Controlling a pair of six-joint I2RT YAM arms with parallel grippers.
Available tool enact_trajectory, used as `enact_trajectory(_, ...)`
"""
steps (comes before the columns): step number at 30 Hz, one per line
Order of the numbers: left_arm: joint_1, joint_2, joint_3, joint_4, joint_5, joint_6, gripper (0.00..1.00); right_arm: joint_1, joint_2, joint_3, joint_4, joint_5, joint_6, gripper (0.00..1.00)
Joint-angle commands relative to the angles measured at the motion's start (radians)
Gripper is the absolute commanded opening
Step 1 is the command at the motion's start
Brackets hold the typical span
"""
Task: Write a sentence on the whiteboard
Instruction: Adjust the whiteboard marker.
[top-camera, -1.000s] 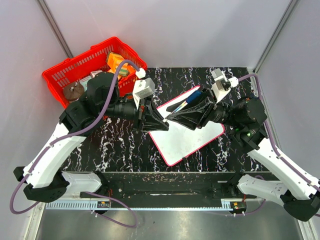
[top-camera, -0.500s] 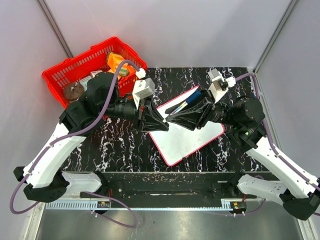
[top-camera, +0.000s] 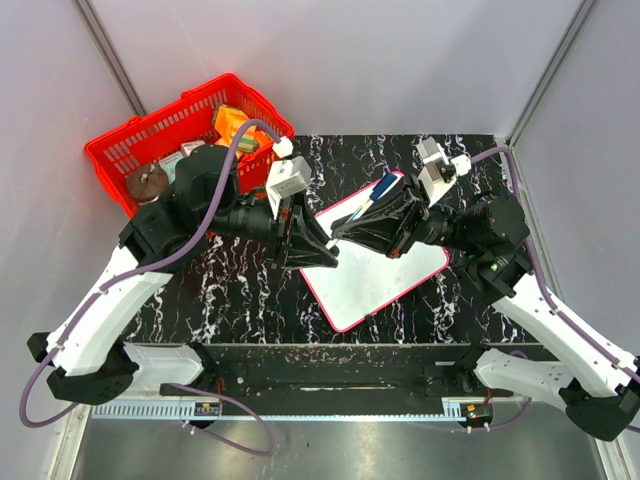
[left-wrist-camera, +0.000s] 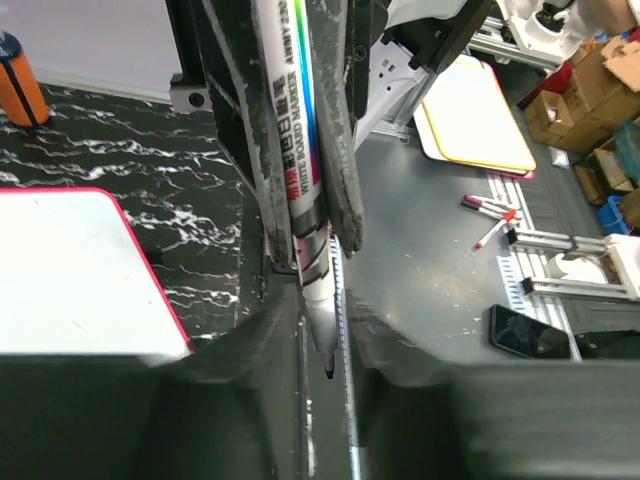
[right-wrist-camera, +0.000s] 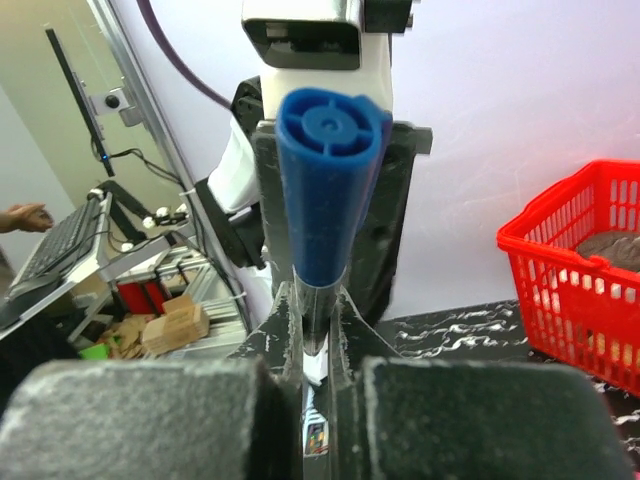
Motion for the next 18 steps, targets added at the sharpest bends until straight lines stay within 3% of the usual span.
enact_trajectory(1, -0.003, -0.016, 0.002, 0.058, -0.017, 0.003, 0.48, 0.000, -0.040, -0.004, -0.028, 0.027, 0.000, 0.00)
enact_trajectory(2, -0.002, -0.024, -0.007, 0.065, -0.025, -0.002, 0.59, 0.000, -0.046, -0.007, -0.038, 0.045, -0.018, 0.00)
enact_trajectory(3, -0.003, -0.035, -0.036, 0.091, -0.048, -0.017, 0.77, -0.002, -0.066, -0.013, -0.069, 0.070, -0.032, 0.00)
enact_trajectory(6, 0.001, -0.094, -0.113, 0.157, -0.131, -0.057, 0.90, -0.002, -0.117, -0.044, -0.141, 0.186, -0.086, 0.00)
enact_trajectory(11, 0.036, -0.237, -0.301, 0.269, -0.261, -0.152, 0.96, 0.000, -0.209, -0.131, -0.224, 0.441, -0.163, 0.00)
enact_trajectory(18, 0.243, -0.337, -0.610, 0.433, -0.243, -0.385, 0.97, 0.000, -0.345, -0.320, -0.097, 0.656, -0.270, 0.00)
